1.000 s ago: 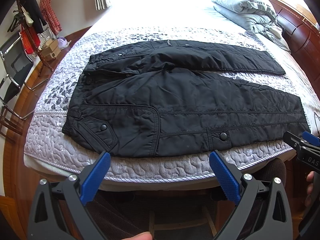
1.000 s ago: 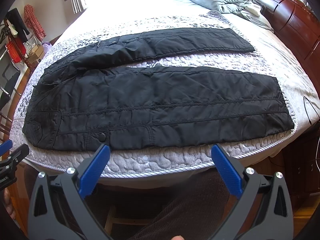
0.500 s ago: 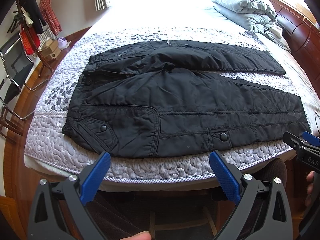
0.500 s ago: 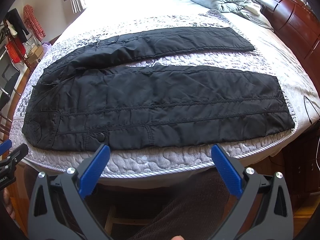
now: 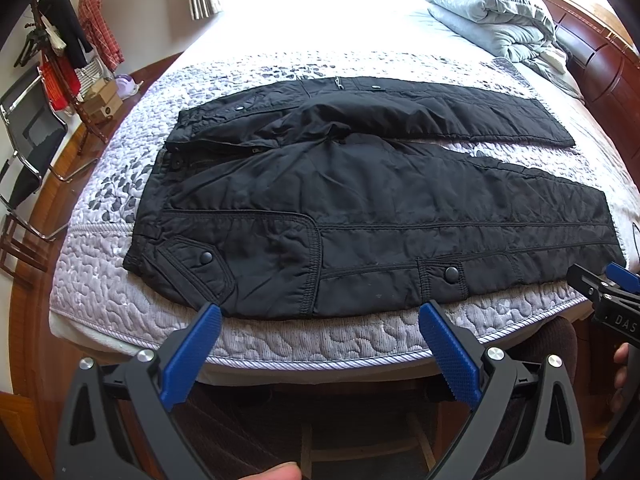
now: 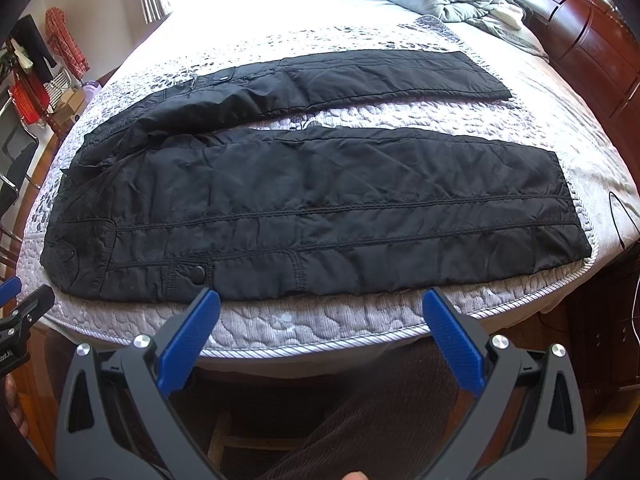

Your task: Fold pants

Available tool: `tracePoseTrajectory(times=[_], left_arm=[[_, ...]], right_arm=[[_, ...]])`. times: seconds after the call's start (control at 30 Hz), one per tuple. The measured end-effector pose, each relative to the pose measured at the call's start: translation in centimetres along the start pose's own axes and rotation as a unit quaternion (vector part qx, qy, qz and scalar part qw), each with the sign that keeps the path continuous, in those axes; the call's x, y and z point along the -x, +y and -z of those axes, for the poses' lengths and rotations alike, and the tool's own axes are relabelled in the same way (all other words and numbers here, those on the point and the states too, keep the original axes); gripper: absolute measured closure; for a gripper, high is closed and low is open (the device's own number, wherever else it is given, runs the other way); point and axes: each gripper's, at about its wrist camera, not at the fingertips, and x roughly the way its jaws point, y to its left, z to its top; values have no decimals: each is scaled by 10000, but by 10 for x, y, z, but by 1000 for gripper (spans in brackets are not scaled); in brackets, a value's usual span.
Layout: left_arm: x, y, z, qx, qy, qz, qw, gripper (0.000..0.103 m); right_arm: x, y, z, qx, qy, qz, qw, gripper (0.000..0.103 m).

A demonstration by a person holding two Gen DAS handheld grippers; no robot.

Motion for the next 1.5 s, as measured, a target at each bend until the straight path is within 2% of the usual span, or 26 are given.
tracePoseTrajectory(times=[0.2,0.27,0.33,0.4,0.47,0.53,0.6,0.73,0.8,0.87,1.0,1.13,1.23,1.27,1.33,1.47,1.5], left_arm=[[-6,0,-2,-33,28,34,10000,3],[-9,6,-9,12,51,211,9998,3],[-13,18,-21,179,70,449,9988,3],[-15,39,-41,405,-81,771,9962,3],[-21,61,-66,531,-175,924,9942,3],[-37,90,-99,650,-212,682,9953,3],[-58,118,-127,912,-73,549,9943,3],[-124,199,-187,1843,586,681,9788,3],[-151,224,-203,2156,818,724,9703,3],[-183,248,-219,2424,1108,943,9592,3],[-224,274,-234,2854,1367,950,9438,4],[-241,276,-242,2907,1419,1011,9408,4],[-245,269,-247,2821,1414,1148,9420,5],[-247,270,-252,2811,1389,1213,9418,6],[-250,267,-257,2747,1382,1407,9411,18],[-261,265,-265,2655,1420,1474,9421,33],[-262,266,-264,2672,1449,1474,9412,40]], right_arm=[[-4,0,-4,8,32,-37,10000,2],[-3,-1,-10,47,-29,-192,9998,2],[0,-6,-20,80,-145,-84,9998,2],[6,-14,-33,97,-403,236,9989,2],[15,-26,-55,181,-816,829,9930,2],[19,-37,-79,323,-1167,1295,9842,2],[17,-50,-98,383,-1286,1453,9803,2],[-3,-75,-144,509,-1289,1400,9804,2],[-17,-84,-159,519,-1235,1409,9809,2],[-33,-91,-175,583,-1158,1341,9825,2],[-64,-91,-190,745,-1001,1369,9827,2],[-94,-96,-206,782,-829,1385,9838,2],[-114,-100,-215,813,-716,1395,9843,2],[-119,-100,-217,824,-713,1433,9837,2],[-124,-102,-219,814,-703,1451,9836,2],[-133,-104,-220,813,-663,1381,9849,2],[-135,-104,-219,831,-667,1384,9846,2]])
